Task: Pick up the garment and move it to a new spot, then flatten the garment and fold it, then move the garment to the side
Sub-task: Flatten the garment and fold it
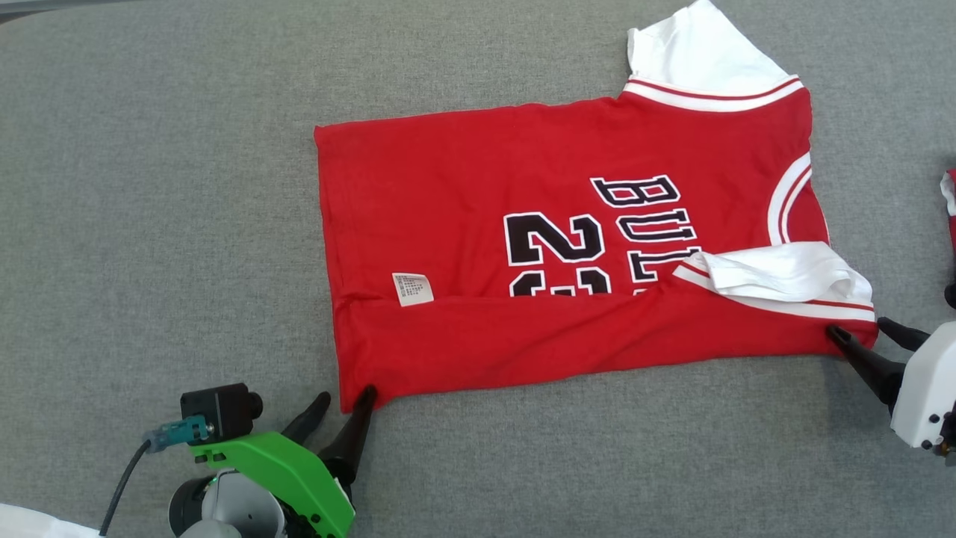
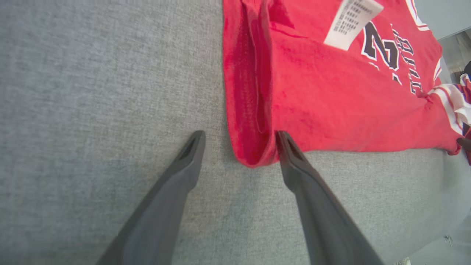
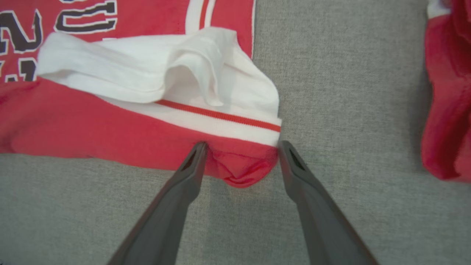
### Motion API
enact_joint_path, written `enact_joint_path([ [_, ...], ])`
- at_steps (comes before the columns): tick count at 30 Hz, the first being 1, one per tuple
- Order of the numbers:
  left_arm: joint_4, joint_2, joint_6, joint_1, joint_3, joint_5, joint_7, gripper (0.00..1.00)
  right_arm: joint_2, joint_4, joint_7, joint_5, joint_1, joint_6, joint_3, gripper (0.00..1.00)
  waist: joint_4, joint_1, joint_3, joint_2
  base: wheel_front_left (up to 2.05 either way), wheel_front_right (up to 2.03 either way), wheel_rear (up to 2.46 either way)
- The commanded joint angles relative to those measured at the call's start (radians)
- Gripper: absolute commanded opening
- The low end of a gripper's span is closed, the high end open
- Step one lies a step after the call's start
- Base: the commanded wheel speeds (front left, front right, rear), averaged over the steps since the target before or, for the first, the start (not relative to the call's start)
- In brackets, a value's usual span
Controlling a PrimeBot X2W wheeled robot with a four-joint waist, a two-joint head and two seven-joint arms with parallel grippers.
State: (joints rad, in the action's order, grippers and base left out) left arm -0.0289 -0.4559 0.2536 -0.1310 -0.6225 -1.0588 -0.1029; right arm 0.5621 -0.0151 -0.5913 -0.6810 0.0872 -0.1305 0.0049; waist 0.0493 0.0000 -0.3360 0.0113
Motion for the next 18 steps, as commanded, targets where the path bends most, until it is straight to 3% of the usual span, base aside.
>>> enact_joint_path([
  [1, 0.017, 0.002, -0.004, -0.015, 0.002, -0.006, -0.002, 1.0, 0.001, -0.003, -0.011, -0.011, 0.0, 0.0, -0.01, 1.0, 0.003, 0.0, -0.002, -0.0113, 0.0, 0.0, 0.0],
  [12, 0.027, -0.007, -0.01, -0.016, 0.024, -0.025, 0.005, 1.0, -0.004, -0.073, -0.099, -0.048, -0.038, 0.0, -0.083, 1.0, -0.004, 0.0, 0.004, -0.0113, 0.0, 0.0, 0.0],
  [18, 0.039, 0.002, -0.019, -0.046, 0.011, -0.026, -0.021, 1.0, -0.047, -0.019, -0.119, -0.014, -0.009, 0.0, -0.078, 1.0, -0.004, 0.0, -0.008, -0.0113, 0.0, 0.0, 0.0],
])
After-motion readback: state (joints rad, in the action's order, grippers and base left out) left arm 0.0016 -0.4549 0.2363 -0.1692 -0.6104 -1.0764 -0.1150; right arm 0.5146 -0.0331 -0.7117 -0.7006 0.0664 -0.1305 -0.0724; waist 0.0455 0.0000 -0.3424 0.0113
